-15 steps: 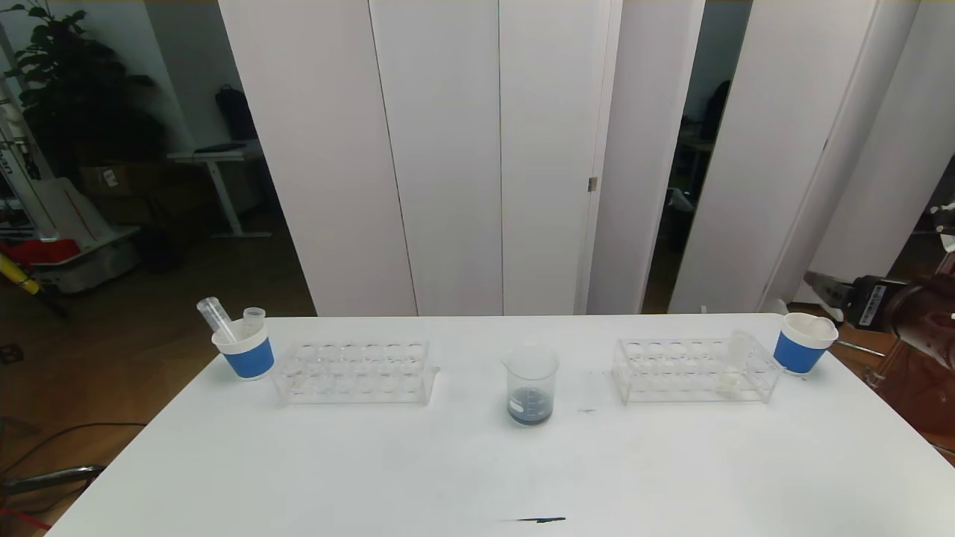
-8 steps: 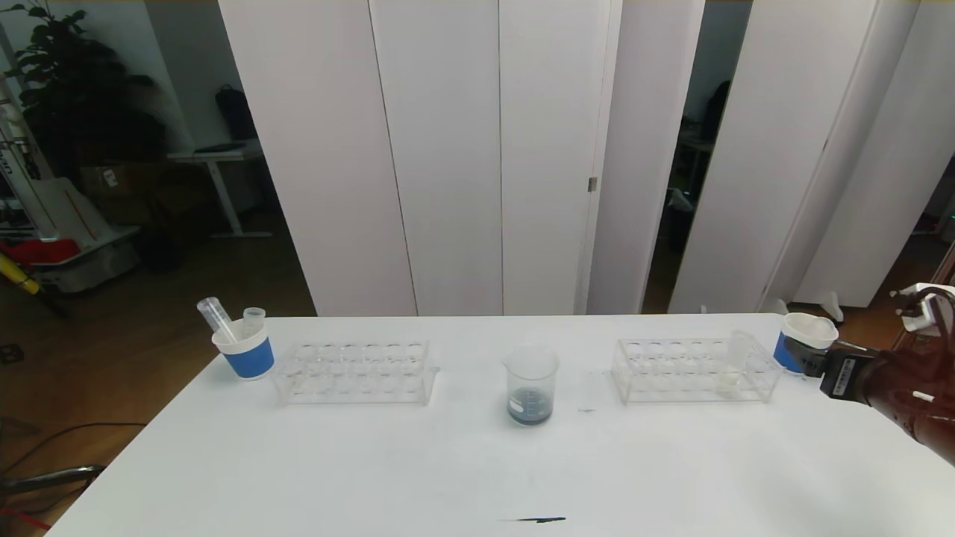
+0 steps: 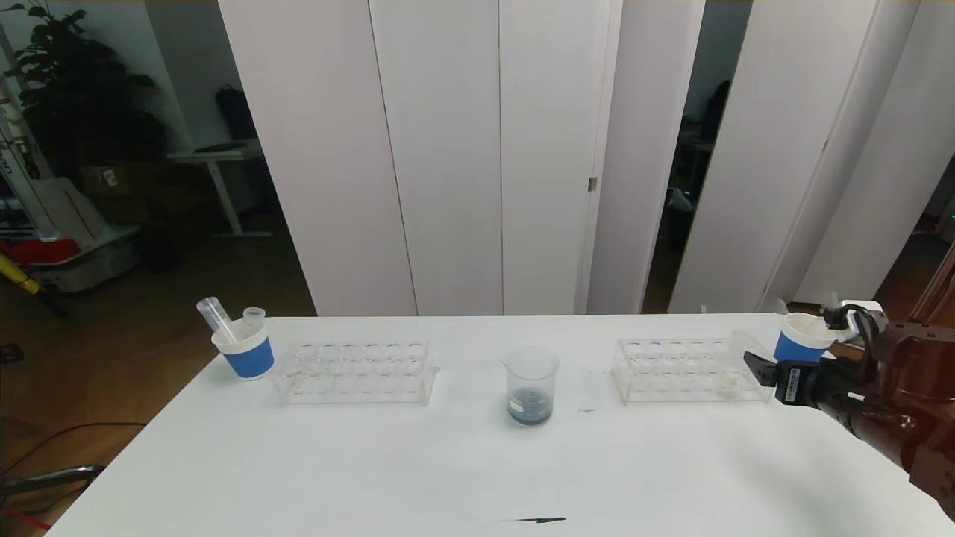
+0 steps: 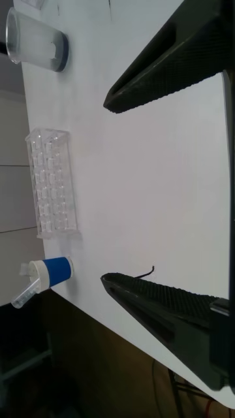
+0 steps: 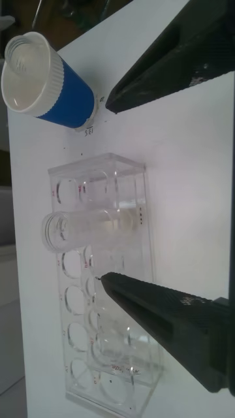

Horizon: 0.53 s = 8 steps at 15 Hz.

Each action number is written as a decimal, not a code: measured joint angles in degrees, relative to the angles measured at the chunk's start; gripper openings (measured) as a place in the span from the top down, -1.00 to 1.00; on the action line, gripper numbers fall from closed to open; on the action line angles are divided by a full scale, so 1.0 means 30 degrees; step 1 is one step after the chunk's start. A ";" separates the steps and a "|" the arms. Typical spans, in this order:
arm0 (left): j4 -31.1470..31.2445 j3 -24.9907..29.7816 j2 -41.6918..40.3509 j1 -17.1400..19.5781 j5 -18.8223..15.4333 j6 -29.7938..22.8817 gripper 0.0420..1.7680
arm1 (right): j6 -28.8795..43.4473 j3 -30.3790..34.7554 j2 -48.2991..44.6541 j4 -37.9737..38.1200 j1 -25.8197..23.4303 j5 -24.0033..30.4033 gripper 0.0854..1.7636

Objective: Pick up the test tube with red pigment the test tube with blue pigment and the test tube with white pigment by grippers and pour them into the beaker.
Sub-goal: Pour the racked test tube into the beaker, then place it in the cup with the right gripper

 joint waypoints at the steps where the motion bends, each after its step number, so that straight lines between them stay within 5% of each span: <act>1: 0.0000 0.0000 0.0000 0.0000 0.0000 0.0000 -0.98 | -0.0130 -0.0540 0.0512 -0.0008 0.0016 -0.0008 -0.98; 8: 0.0008 0.0000 0.0000 0.0000 -0.0008 0.0000 -0.98 | -0.0516 -0.3588 0.3332 -0.0012 0.0394 -0.0020 -0.98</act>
